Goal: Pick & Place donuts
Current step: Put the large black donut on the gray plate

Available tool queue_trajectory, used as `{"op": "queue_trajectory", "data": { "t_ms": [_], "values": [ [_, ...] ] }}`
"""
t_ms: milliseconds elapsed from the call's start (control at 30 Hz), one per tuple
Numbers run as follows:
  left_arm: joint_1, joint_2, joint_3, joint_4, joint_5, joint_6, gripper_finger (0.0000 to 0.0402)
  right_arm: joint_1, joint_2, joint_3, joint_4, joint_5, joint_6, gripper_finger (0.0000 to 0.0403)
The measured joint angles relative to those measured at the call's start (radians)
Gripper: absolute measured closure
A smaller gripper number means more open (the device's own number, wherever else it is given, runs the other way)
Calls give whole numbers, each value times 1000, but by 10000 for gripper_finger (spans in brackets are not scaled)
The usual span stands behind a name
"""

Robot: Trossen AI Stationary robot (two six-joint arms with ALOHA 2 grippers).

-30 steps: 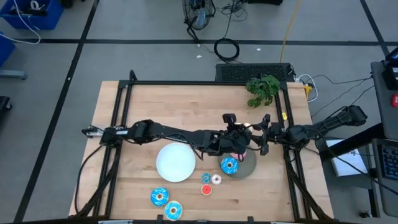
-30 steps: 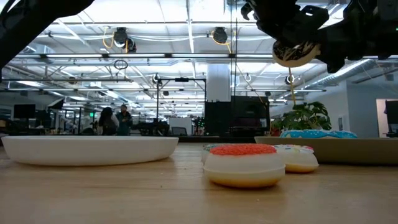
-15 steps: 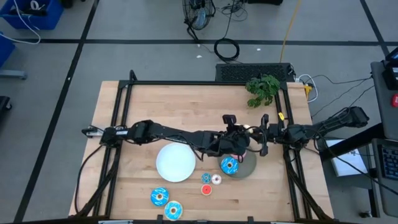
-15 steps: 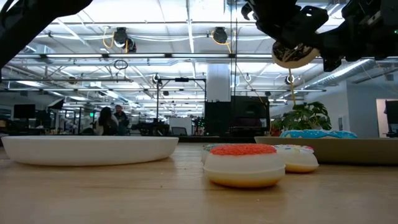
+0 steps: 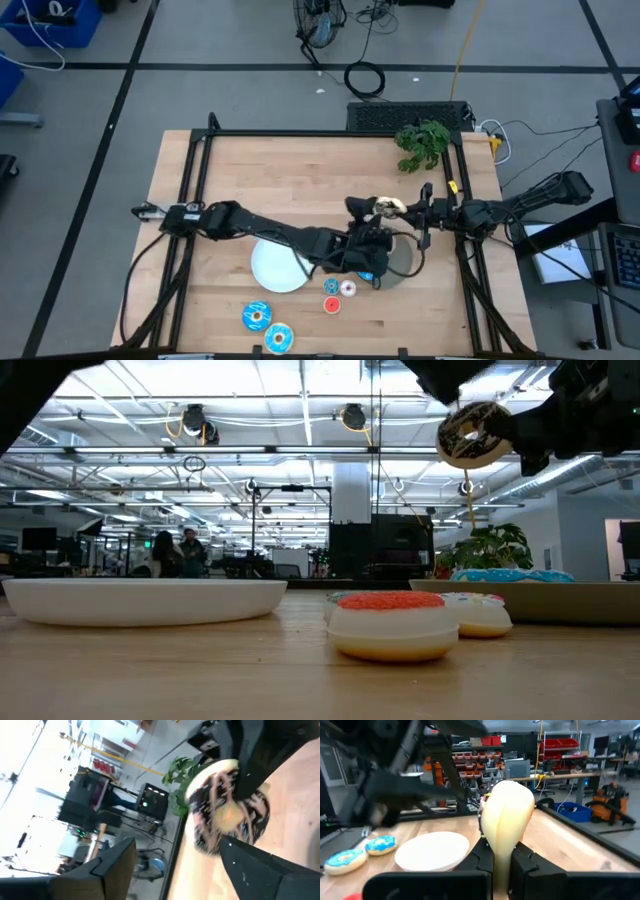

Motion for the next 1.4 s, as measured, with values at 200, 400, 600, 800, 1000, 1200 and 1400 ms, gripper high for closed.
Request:
{"op": "queue_trajectory", "data": {
  "t_ms": [200, 400, 600, 800, 1000, 1200, 1400],
  "values": [
    [3, -113, 1, -514, 88, -488, 153, 0, -3, 33, -137, 0, 71, 395],
    [-8, -185, 0, -694, 144, -546, 260, 2, -2, 36, -136, -1, 69, 395],
    [6, -346, 0, -693, 358, -474, 387, 2, -2, 36, -128, -1, 55, 395],
    [3, -573, 1, -718, 377, -546, 395, 2, -2, 36, -134, -5, 68, 395],
    [-15, -771, -108, -726, 503, -593, 396, 2, -2, 36, -137, -31, 66, 395],
    [-29, -1040, -507, -550, 428, -676, 398, 2, -1, 36, -137, -34, 57, 395],
    [17, -1292, -1140, 137, 830, -386, 399, 2, -1, 36, -111, -32, 49, 395]
  ]
}}
